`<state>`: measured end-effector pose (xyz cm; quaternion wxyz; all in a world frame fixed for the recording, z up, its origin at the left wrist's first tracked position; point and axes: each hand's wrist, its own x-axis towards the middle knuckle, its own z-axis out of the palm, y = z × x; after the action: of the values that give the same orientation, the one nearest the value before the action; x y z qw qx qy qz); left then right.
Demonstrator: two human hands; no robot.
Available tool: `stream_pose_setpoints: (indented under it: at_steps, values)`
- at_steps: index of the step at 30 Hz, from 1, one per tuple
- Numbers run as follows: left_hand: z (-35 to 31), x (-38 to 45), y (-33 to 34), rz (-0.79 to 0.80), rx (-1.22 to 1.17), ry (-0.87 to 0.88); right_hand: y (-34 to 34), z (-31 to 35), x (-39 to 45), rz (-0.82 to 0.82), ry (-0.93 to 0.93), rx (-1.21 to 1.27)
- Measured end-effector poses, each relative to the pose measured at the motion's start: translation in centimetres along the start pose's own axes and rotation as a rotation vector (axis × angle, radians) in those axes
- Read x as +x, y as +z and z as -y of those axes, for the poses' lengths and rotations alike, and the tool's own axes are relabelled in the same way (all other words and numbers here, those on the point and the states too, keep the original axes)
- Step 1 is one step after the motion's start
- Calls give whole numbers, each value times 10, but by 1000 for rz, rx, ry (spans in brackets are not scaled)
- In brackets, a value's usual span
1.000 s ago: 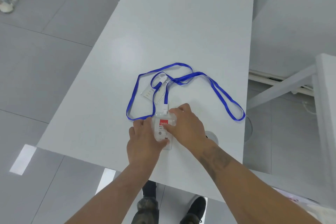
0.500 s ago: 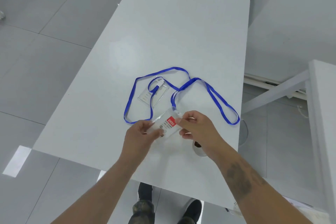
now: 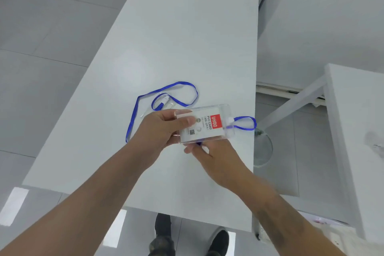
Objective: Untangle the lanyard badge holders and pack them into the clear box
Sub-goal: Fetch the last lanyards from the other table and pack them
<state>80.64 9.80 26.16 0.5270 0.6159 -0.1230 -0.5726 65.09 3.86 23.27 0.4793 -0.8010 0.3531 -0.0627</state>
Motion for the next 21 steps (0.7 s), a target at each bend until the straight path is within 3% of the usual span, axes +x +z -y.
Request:
stream_pose_setpoints:
  at_steps: [4, 6, 10, 13, 17, 19, 21]
  values:
    - [-1, 5, 8, -140, 230, 102, -12, 32, -25, 278, 54, -307]
    - [0, 4, 9, -145, 330, 113, -30, 50, -28, 251, 2, -408]
    - [0, -6, 7, 2, 420, 47, -77, 59, -8, 106, 18, -380]
    - [-5, -15, 4, 131, 387, -30, -101, 41, 11, 45, 61, -254]
    - [-9, -23, 4, 275, 123, -131, -92, 17, 11, 77, 184, 188]
    - [-8, -22, 7, 244, -2, -143, -72, 8, 1, 65, 275, 445]
    - [-5, -20, 13, 154, -93, -137, -48, 3, -18, 55, 345, 416]
